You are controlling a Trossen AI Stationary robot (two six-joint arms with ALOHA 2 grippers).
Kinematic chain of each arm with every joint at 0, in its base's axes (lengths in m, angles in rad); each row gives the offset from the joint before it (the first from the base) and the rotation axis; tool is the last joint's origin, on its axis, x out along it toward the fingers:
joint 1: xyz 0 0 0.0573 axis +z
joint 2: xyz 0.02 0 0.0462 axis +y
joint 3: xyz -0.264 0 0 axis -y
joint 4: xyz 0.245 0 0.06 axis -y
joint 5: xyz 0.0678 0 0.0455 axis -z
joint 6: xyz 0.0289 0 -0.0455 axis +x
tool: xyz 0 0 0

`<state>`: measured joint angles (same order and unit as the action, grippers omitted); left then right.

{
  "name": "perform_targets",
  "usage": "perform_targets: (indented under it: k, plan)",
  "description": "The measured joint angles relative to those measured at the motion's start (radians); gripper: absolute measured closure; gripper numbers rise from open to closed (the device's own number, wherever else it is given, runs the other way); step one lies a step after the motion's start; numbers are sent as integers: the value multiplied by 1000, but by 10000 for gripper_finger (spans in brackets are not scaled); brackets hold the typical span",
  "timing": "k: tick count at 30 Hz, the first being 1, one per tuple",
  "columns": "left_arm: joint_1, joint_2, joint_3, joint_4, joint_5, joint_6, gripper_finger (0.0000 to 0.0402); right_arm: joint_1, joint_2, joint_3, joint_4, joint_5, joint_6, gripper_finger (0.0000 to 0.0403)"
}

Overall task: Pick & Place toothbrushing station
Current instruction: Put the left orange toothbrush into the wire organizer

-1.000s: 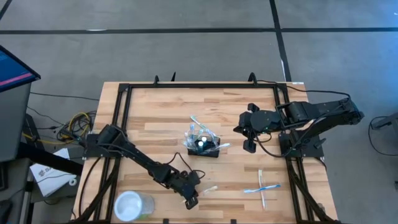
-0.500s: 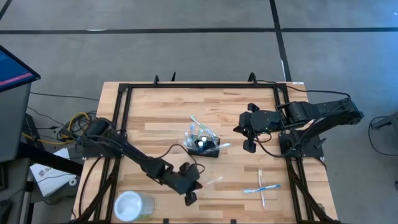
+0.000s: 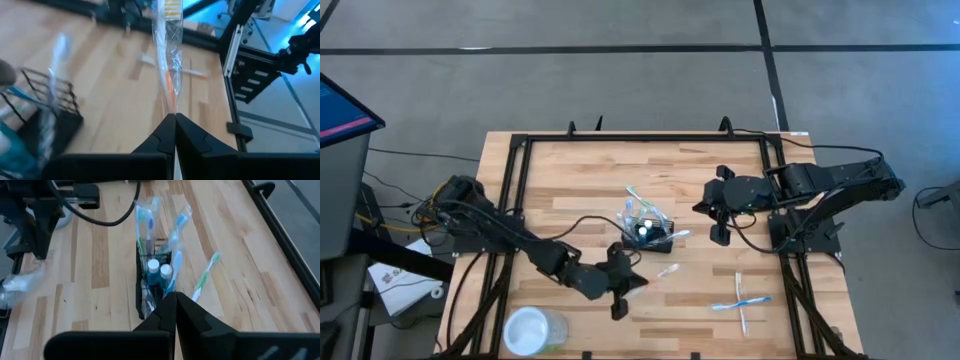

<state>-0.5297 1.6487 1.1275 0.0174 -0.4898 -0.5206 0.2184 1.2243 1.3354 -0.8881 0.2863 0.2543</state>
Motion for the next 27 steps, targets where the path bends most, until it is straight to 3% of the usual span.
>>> perform_targets:
  k: [12, 17, 21, 27]
  plan:
    - [22, -194, 0, 2, -129, 255, 401, 2, 0, 0, 156, -3, -122, 403]
    - [26, -269, 0, 8, -163, 340, 401, 4, 0, 0, 297, -92, -217, 403]
    - [47, -292, 0, 8, -176, 389, 401, 3, 0, 0, 404, -160, -282, 403]
    - [99, -296, 0, 14, -176, 429, 401, 2, 3, 0, 476, -163, -315, 403]
